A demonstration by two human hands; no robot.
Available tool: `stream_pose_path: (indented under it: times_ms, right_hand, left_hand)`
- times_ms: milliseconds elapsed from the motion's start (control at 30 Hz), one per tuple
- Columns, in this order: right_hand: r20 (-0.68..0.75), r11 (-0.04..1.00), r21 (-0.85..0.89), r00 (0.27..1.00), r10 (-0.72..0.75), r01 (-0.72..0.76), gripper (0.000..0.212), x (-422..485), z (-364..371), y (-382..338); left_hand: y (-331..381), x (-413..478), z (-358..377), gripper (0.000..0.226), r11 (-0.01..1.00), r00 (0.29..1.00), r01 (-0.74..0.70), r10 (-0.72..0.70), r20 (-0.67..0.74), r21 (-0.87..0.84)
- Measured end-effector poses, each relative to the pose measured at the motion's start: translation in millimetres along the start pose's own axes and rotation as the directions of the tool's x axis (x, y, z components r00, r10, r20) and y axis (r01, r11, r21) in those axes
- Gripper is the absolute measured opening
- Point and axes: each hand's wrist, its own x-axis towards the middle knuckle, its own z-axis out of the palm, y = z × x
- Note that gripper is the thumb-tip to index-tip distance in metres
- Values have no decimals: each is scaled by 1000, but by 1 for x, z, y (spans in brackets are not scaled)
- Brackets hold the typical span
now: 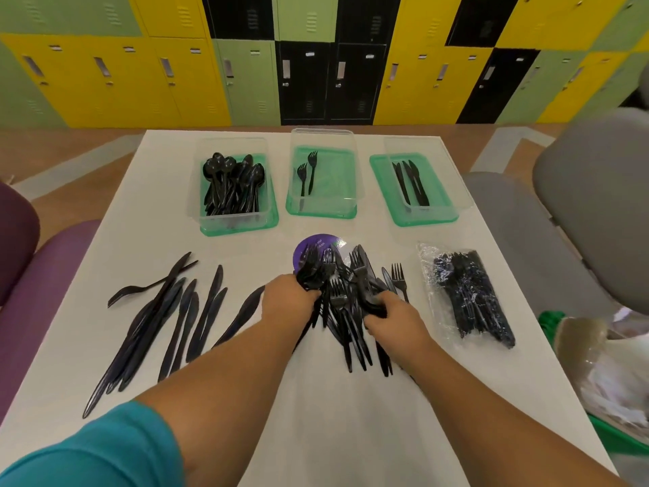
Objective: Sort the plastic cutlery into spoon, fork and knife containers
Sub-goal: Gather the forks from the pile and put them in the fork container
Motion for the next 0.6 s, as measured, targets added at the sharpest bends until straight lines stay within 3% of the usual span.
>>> stream_pose_path:
  times_ms: [67, 267, 367, 600]
  right_hand:
    - [-11, 997, -81, 1000, -11, 10, 3, 4, 6, -6]
    - [-60, 973, -230, 998, 15, -29, 34, 9, 23, -16]
    - [-59, 953, -299, 998, 23, -40, 30, 10, 28, -14]
    - [-60, 995, -94, 998, 19, -25, 25, 6, 17, -3]
  left_hand:
    - [-1, 1, 2, 20, 1000, 1000, 5, -5, 12, -16]
    - [-2, 3, 7, 19, 997, 999, -24, 21, -48, -73]
    - [-1, 5, 6, 16, 999, 1000, 3, -4, -27, -36]
    - [0, 7, 4, 19, 995, 998, 64, -63, 26, -74]
